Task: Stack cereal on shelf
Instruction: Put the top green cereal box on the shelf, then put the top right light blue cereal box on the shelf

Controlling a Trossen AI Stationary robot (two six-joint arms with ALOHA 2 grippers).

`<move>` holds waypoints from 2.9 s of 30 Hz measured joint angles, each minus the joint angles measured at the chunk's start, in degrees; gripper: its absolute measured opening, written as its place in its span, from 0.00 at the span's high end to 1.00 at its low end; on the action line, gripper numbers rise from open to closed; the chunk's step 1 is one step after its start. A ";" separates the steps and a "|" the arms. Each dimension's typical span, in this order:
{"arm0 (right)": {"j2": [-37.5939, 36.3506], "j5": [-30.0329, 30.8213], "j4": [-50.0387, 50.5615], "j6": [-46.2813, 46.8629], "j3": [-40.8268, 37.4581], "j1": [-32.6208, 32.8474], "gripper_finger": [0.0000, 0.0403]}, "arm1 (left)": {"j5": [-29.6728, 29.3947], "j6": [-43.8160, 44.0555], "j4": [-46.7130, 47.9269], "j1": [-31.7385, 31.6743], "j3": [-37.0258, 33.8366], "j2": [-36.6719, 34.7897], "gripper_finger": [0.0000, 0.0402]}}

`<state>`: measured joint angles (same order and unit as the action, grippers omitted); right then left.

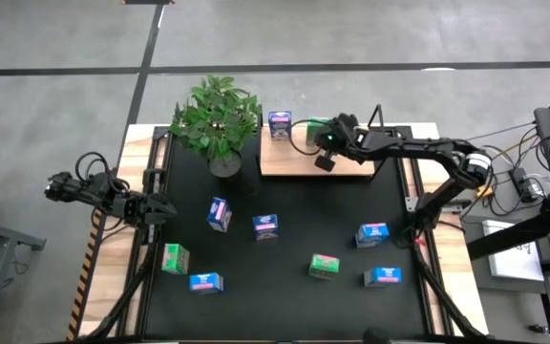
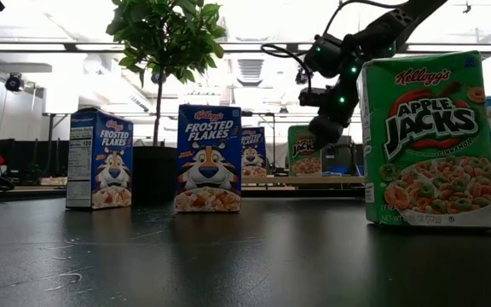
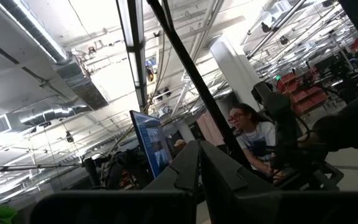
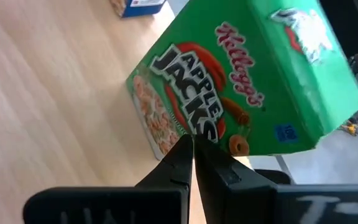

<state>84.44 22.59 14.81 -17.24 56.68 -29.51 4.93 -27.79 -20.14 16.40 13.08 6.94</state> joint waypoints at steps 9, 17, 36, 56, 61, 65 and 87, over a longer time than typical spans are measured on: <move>0.24 -9.41 -0.34 2.87 0.27 -0.14 0.98 | 0.00 0.00 0.02 0.00 0.00 0.00 1.00; 5.02 -10.18 -5.86 4.25 0.21 0.52 0.98 | 0.00 -0.01 0.02 0.00 0.00 -0.01 1.00; 8.37 -2.45 -8.29 4.15 1.74 0.08 0.98 | 0.00 -0.02 0.04 0.00 0.00 0.00 1.00; 8.24 -1.44 -6.87 1.48 2.06 -0.92 0.98 | 0.00 -0.01 0.07 0.00 0.00 0.00 1.00; 7.54 0.48 -4.65 1.16 2.06 -0.90 0.98 | 0.00 -0.01 0.07 0.00 0.00 -0.01 1.00; 7.06 0.64 -4.47 0.87 2.06 -0.92 0.98 | 0.00 0.00 0.06 0.00 0.00 0.00 1.00; 3.37 0.08 -0.88 3.61 2.59 1.66 0.98 | 0.00 -0.02 0.06 0.02 0.00 0.00 1.00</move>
<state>87.81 22.67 13.93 -13.63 59.26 -27.85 4.93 -27.81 -20.08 16.42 13.08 6.94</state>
